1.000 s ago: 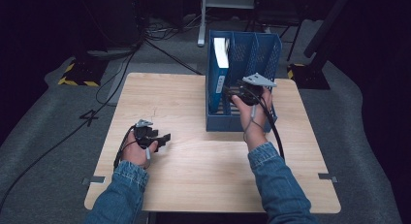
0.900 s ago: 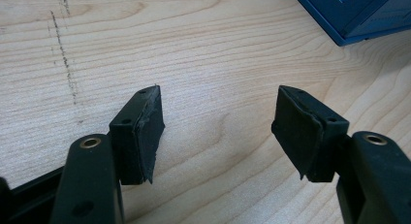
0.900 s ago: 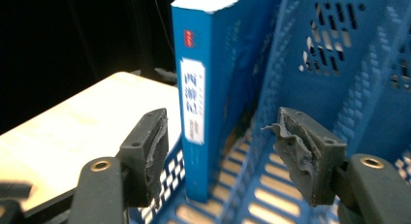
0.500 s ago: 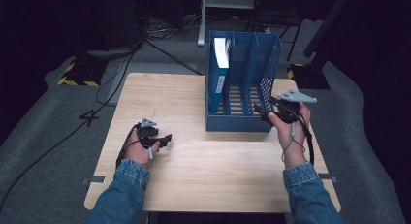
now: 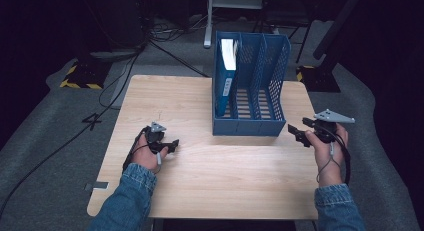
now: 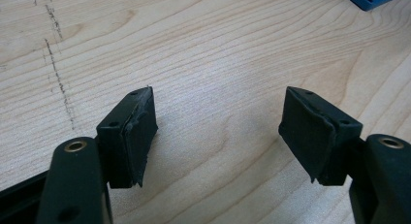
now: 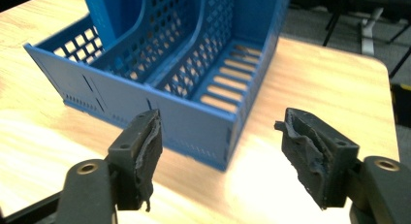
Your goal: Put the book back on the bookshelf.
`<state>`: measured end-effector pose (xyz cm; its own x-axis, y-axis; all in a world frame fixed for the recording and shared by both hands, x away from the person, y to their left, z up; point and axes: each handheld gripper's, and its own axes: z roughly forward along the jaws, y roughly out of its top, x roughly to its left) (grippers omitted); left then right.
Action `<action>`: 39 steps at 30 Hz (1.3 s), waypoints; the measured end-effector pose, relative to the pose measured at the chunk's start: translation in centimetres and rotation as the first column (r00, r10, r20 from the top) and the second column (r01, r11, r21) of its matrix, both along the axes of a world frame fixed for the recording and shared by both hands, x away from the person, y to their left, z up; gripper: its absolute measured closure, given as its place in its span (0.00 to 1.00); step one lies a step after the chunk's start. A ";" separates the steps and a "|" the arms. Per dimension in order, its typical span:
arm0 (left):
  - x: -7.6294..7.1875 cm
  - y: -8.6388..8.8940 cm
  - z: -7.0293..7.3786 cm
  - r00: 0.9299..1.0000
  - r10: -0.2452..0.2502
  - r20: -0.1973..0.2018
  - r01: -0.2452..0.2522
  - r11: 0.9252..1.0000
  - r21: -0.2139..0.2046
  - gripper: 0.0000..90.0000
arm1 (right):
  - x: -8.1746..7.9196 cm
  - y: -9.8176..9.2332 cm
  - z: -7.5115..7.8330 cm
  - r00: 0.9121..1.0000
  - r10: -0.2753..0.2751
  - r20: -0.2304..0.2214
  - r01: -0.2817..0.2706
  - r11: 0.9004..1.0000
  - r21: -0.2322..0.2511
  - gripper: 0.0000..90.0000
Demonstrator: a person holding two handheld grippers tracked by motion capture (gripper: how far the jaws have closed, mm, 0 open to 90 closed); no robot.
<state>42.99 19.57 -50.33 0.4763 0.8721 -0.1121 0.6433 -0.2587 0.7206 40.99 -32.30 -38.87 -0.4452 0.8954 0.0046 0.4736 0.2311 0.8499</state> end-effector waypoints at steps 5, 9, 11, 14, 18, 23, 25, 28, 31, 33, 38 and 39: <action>0.0 0.0 0.1 1.000 -0.005 0.000 0.005 1.000 0.017 0.31 | -1.2 -2.2 -1.4 1.000 0.004 -0.010 -0.003 0.996 0.093 0.33; 0.0 -0.3 0.0 1.000 -0.009 0.006 0.009 0.999 0.033 0.31 | -2.3 -4.1 -3.7 1.000 -0.015 -0.007 0.016 0.987 0.158 0.32; -0.1 -0.5 0.0 1.000 -0.008 0.009 0.008 0.999 0.049 0.30 | -2.1 -4.6 -5.1 0.999 -0.045 -0.021 0.048 0.987 0.154 0.32; -0.1 -0.7 0.0 1.000 -0.014 0.014 0.013 0.997 0.072 0.29 | -1.6 -4.7 -6.8 0.997 -0.042 -0.072 0.049 0.993 0.107 0.32; -0.1 -0.7 0.0 1.000 -0.017 0.015 0.016 0.997 0.076 0.29 | -1.1 -5.0 -8.4 0.989 -0.031 -0.144 0.037 0.999 0.040 0.32; -0.1 -0.8 0.0 1.000 -0.018 0.017 0.017 0.996 0.083 0.29 | -0.9 -5.2 -9.5 0.981 -0.024 -0.194 0.015 0.999 -0.047 0.31; -0.1 -0.8 0.0 1.000 -0.020 0.020 0.018 0.996 0.089 0.29 | -0.7 -5.2 -10.1 0.973 0.008 -0.231 -0.022 0.998 -0.061 0.29; -0.1 -0.8 0.0 1.000 -0.021 0.021 0.019 0.996 0.089 0.28 | -0.7 -5.0 -10.8 0.972 0.025 -0.234 -0.054 0.991 -0.120 0.20; -0.1 -0.8 0.0 1.000 -0.021 0.020 0.019 0.996 0.089 0.28 | -0.8 -4.4 -11.3 0.980 0.019 -0.198 -0.042 0.993 -0.113 0.12; -0.1 -0.8 0.0 1.000 -0.022 0.019 0.021 0.996 0.088 0.28 | -0.8 -4.1 -11.6 0.985 0.008 -0.175 -0.026 0.995 -0.101 0.10; -0.1 -0.8 0.0 0.999 -0.027 0.017 0.026 0.996 0.089 0.27 | -0.7 -4.0 -11.6 0.985 0.004 -0.173 -0.022 0.995 -0.101 0.10; -0.1 -0.9 -0.1 0.999 -0.027 0.018 0.026 0.996 0.089 0.27 | -0.7 -4.0 -11.6 0.985 0.004 -0.173 -0.022 0.995 -0.101 0.10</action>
<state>42.87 18.72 -50.38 0.5008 0.8652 -0.0253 0.6219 -0.3393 0.7058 40.25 -36.27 -50.51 -0.4576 0.8891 -0.0091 0.6072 0.3200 0.7272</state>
